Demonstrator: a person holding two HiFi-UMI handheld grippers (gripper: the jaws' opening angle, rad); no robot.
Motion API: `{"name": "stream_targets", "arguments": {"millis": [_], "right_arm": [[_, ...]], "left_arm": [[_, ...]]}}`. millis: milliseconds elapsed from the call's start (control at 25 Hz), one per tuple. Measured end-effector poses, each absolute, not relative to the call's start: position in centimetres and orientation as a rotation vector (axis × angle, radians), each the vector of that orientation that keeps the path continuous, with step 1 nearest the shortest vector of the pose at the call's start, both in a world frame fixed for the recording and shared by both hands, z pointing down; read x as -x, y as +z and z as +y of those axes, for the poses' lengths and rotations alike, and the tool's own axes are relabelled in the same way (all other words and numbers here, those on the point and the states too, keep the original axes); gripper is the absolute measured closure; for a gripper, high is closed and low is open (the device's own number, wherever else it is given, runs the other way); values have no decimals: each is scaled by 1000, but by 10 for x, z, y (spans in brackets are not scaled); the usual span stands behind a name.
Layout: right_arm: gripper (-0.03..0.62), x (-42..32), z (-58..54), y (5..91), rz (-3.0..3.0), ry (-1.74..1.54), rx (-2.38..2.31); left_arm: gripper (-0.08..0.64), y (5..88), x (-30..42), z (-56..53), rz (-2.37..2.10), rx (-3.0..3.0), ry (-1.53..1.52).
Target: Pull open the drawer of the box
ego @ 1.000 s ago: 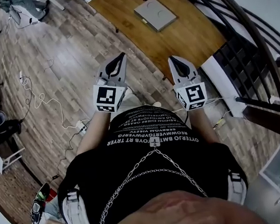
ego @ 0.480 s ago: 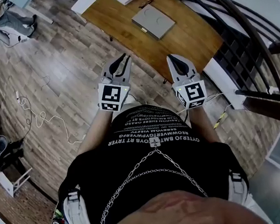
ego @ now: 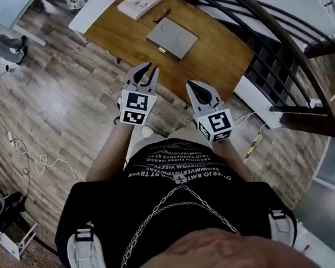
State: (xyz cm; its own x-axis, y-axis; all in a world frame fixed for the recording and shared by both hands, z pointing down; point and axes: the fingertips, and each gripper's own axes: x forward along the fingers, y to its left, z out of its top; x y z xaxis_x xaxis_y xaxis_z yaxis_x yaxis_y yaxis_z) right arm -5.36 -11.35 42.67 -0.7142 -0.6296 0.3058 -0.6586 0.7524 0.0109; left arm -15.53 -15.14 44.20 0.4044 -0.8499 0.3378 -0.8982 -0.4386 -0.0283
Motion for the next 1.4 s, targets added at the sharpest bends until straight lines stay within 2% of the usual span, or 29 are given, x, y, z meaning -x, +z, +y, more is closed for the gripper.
{"name": "stream_targets", "arguments": {"millis": [120,320,520,1000,1400], "right_arm": [[594,61,-151,425,-2679,220,-1058],[594,76,-219,427,-2708,97,-957],[594,77,-280,381,-2808,-14,-1058],[594,9,-233,418,-2741,51,-1112],[594,-22,-234,446,-2743,120,-995]], "left_arm": [[509,440,146,-188,-1597,-2560,440],[509,469,159,-234,-1721,-2417,397],[509,491,165,-236,-1759,-2345,360],[509,493,156,-225,-1814,-2334,412],[509,507,112,-236,-1788,-2325,487]]}}
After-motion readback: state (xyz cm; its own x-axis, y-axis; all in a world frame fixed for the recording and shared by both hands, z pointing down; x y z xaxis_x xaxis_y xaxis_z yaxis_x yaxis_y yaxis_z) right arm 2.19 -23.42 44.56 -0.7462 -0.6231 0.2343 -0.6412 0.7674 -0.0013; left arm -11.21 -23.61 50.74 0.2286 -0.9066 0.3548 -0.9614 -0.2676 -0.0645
